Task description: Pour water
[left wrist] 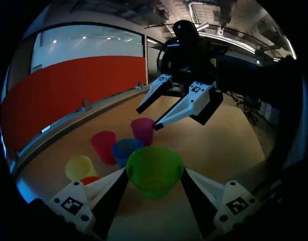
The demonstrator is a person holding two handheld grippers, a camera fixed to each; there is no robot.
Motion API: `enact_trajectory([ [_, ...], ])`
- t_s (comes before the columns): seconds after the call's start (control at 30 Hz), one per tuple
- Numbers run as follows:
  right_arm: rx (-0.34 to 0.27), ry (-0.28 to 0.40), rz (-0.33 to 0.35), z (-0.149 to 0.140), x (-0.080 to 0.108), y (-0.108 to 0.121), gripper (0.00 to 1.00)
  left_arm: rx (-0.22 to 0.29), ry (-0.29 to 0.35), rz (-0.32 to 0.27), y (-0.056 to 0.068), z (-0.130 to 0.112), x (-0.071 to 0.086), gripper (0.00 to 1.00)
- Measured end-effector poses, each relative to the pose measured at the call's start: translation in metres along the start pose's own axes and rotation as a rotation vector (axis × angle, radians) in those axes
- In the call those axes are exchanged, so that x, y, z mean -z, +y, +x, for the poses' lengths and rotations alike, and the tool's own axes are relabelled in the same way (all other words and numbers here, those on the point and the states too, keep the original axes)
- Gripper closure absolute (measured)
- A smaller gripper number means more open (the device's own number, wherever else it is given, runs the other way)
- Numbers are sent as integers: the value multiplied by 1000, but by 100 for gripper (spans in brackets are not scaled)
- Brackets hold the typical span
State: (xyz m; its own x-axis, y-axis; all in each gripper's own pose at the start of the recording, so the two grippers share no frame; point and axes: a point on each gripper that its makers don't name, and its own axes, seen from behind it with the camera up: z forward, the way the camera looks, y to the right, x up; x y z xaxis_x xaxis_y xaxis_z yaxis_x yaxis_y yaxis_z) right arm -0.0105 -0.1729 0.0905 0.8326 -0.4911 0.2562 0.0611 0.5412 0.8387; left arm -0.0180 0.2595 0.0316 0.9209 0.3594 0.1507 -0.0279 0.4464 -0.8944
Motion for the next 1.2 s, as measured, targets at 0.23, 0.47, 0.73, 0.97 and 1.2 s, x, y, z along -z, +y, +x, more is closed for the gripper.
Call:
enact_trajectory([
  [0.23,-2,8,3,3,-1,-1,0,10,68,49,-14,25,20,13],
  [0.47,0,11,8,5,-4,-2,0,5,120,82,-22,49,41,13],
  [0.73,-1,14,14,7,-9,-4,0,-19,153,106,-27,70,58,13],
  [0.97,2,14,25,9,-15,-8,0,-6,211,116,-27,90,72,13],
  [1.2,4,13,37,11,-20,-11,0,26,244,128,-35,100,81,12],
])
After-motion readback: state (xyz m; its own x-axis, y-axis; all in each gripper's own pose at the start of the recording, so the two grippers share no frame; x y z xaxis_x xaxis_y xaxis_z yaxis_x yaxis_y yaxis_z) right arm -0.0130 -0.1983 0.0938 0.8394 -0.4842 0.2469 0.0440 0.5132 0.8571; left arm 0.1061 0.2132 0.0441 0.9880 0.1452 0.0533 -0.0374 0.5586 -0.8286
